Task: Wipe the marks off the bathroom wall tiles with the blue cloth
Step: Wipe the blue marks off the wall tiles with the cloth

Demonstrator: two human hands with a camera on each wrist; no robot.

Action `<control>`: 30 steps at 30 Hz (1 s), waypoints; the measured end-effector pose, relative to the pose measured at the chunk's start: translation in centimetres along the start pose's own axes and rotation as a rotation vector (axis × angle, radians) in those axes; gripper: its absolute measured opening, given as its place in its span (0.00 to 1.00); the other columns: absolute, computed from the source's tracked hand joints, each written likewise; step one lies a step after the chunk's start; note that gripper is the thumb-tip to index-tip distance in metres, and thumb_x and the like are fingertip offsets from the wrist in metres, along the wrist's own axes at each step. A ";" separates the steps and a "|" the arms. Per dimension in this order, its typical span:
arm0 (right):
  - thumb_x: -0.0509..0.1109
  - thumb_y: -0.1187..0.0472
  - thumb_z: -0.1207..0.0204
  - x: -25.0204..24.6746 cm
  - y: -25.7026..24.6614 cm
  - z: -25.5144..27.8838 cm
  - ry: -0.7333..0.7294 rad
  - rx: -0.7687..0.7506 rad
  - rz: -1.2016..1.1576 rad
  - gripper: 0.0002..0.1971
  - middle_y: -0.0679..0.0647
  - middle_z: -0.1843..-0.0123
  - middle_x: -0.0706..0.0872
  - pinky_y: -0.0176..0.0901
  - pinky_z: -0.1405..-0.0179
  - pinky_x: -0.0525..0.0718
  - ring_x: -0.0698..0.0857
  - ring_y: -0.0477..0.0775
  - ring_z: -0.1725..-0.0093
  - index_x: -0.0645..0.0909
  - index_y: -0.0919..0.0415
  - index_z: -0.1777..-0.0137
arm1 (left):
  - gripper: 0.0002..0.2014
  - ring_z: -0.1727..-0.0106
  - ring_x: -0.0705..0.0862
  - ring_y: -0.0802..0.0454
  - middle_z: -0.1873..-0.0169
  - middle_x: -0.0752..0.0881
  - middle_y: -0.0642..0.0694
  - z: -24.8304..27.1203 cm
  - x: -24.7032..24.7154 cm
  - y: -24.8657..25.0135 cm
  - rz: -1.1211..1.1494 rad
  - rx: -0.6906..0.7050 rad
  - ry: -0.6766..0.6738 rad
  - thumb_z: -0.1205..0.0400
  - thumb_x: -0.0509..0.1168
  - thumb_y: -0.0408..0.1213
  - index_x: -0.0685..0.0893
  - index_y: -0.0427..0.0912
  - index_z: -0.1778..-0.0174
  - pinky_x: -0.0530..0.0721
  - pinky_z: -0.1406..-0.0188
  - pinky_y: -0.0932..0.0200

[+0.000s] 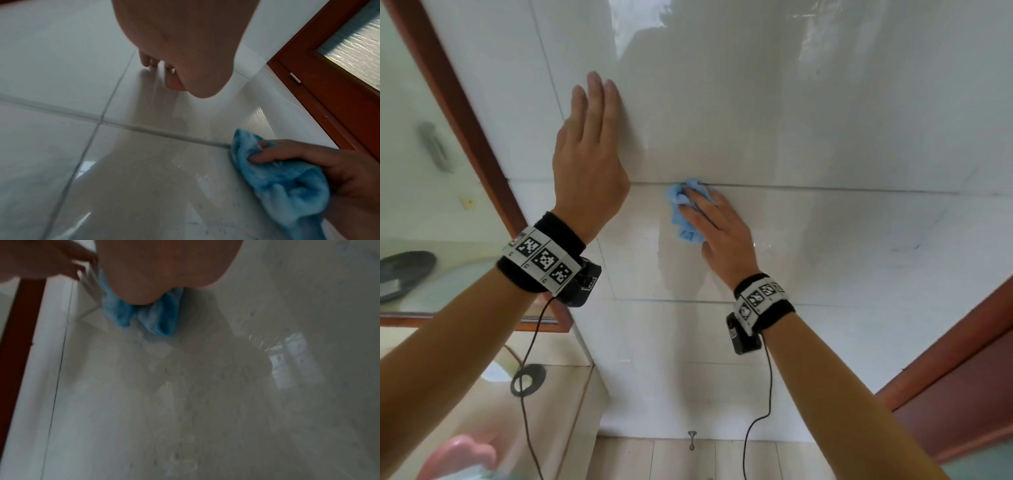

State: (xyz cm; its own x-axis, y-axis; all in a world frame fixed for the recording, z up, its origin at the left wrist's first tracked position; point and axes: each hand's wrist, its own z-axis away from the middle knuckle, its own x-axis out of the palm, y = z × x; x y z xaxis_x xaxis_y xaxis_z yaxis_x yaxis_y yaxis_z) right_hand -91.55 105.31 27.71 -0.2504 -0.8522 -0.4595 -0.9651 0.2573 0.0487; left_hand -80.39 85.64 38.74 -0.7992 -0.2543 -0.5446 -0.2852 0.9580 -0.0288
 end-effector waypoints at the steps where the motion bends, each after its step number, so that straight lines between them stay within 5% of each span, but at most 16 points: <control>1: 0.62 0.83 0.25 -0.7 0.1 -0.3 0.013 0.010 0.009 0.27 0.61 0.22 0.81 0.58 0.17 0.73 0.78 0.65 0.21 0.86 0.67 0.29 | 0.42 0.08 0.56 0.38 0.08 0.56 0.38 0.1 -0.4 -0.7 0.040 0.027 0.007 0.22 0.52 0.21 0.54 0.36 0.07 0.69 0.17 0.46; 6: 0.69 0.83 0.26 -4.9 0.8 -5.4 0.330 0.240 0.000 0.27 0.64 0.21 0.79 0.59 0.21 0.77 0.78 0.66 0.22 0.85 0.66 0.27 | 0.44 0.07 0.51 0.38 0.08 0.53 0.35 1.3 -1.4 -2.8 0.164 -0.043 0.033 0.24 0.52 0.19 0.52 0.33 0.08 0.55 0.09 0.56; 10: 0.69 0.72 0.17 -4.3 1.6 -10.4 0.491 0.363 -0.036 0.20 0.66 0.20 0.79 0.36 0.18 0.69 0.77 0.65 0.21 0.84 0.64 0.27 | 0.43 0.07 0.48 0.35 0.09 0.50 0.29 2.7 -0.8 -4.2 0.158 -0.132 -0.034 0.24 0.53 0.20 0.49 0.27 0.09 0.53 0.07 0.49; 13: 0.70 0.72 0.19 -1.2 0.7 -11.1 0.520 0.374 -0.008 0.20 0.65 0.22 0.81 0.50 0.19 0.76 0.78 0.67 0.21 0.85 0.63 0.27 | 0.45 0.07 0.49 0.35 0.09 0.50 0.29 3.2 -0.2 -5.2 0.159 -0.123 -0.055 0.26 0.54 0.18 0.50 0.27 0.09 0.56 0.07 0.48; 17: 0.69 0.82 0.30 3.8 -1.4 -7.9 0.303 0.096 0.061 0.30 0.64 0.24 0.83 0.60 0.20 0.76 0.75 0.67 0.21 0.86 0.64 0.28 | 0.46 0.07 0.52 0.37 0.09 0.54 0.31 3.2 0.0 -6.2 0.162 -0.079 -0.038 0.30 0.53 0.18 0.54 0.29 0.09 0.58 0.08 0.49; 20: 0.61 0.77 0.16 7.5 -3.3 -4.0 0.169 -0.108 0.084 0.20 0.64 0.26 0.85 0.58 0.18 0.75 0.75 0.65 0.20 0.88 0.66 0.31 | 0.47 0.07 0.54 0.42 0.08 0.56 0.36 3.3 -0.4 -7.4 0.156 -0.050 -0.062 0.29 0.53 0.17 0.55 0.33 0.08 0.55 0.08 0.56; 26: 0.55 0.71 0.08 12.6 -6.6 0.9 0.016 -0.243 -0.014 0.19 0.62 0.31 0.89 0.63 0.31 0.86 0.87 0.65 0.29 0.89 0.65 0.39 | 0.47 0.07 0.57 0.48 0.08 0.58 0.42 4.3 -1.4 -9.2 0.136 -0.007 -0.145 0.28 0.53 0.16 0.57 0.38 0.07 0.57 0.10 0.61; 30: 0.61 0.74 0.12 14.0 -7.5 2.2 -0.162 -0.300 -0.026 0.15 0.57 0.26 0.86 0.59 0.24 0.80 0.82 0.62 0.24 0.88 0.61 0.38 | 0.49 0.07 0.53 0.49 0.07 0.54 0.45 5.9 -1.6 -9.0 0.163 -0.028 -0.219 0.27 0.54 0.15 0.53 0.41 0.06 0.62 0.10 0.53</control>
State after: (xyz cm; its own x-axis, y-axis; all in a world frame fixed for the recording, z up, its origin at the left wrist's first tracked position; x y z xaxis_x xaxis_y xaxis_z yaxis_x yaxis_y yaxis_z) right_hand -87.61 92.48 18.93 -0.2329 -0.7672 -0.5977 -0.9566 0.0701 0.2828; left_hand -73.45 78.15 34.94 -0.7033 -0.0594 -0.7084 -0.1791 0.9792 0.0956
